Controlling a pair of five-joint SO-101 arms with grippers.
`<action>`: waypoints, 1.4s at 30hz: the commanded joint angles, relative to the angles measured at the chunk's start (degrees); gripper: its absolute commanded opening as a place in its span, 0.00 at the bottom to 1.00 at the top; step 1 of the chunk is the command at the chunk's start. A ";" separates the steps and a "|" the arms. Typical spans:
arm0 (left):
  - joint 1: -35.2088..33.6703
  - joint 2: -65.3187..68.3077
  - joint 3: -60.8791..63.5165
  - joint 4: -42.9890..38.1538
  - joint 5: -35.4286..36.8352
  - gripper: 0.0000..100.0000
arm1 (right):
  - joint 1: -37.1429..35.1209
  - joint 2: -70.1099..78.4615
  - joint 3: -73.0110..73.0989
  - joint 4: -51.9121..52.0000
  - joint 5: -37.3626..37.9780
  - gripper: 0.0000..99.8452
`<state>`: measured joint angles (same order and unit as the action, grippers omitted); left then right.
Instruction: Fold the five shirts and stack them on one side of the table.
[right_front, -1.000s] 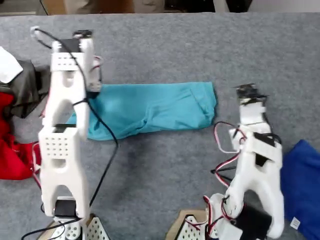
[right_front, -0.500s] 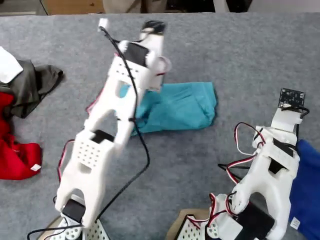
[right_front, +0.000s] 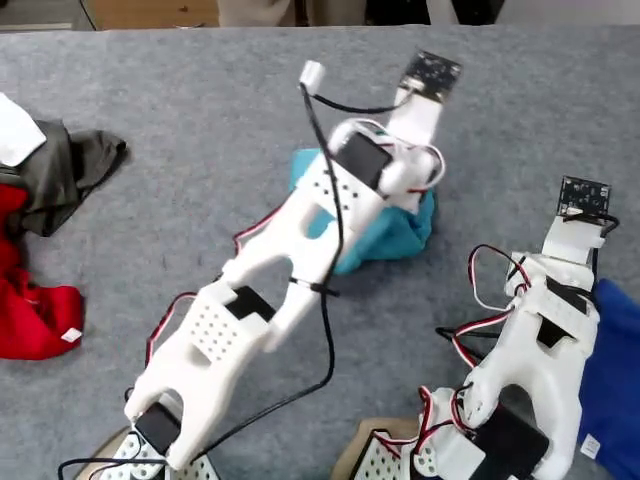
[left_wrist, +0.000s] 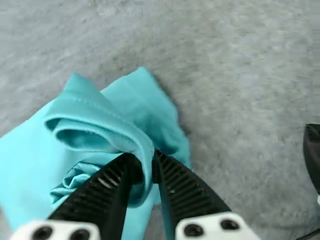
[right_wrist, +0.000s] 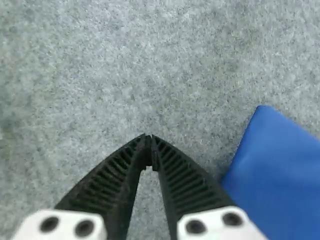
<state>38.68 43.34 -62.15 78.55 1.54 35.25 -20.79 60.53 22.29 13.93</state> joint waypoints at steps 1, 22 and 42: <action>0.62 -2.42 3.25 -7.38 0.18 0.02 | -0.48 0.13 -2.86 -1.41 -0.35 0.01; -6.24 2.77 -6.51 -6.77 8.00 0.21 | -1.63 0.13 -2.59 -1.41 -0.35 0.01; -20.92 7.96 -7.47 8.18 13.80 0.02 | -30.11 24.48 -59.56 51.60 8.97 0.00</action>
<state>18.02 54.24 -65.23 81.71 14.81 9.23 -4.35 12.88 67.74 22.37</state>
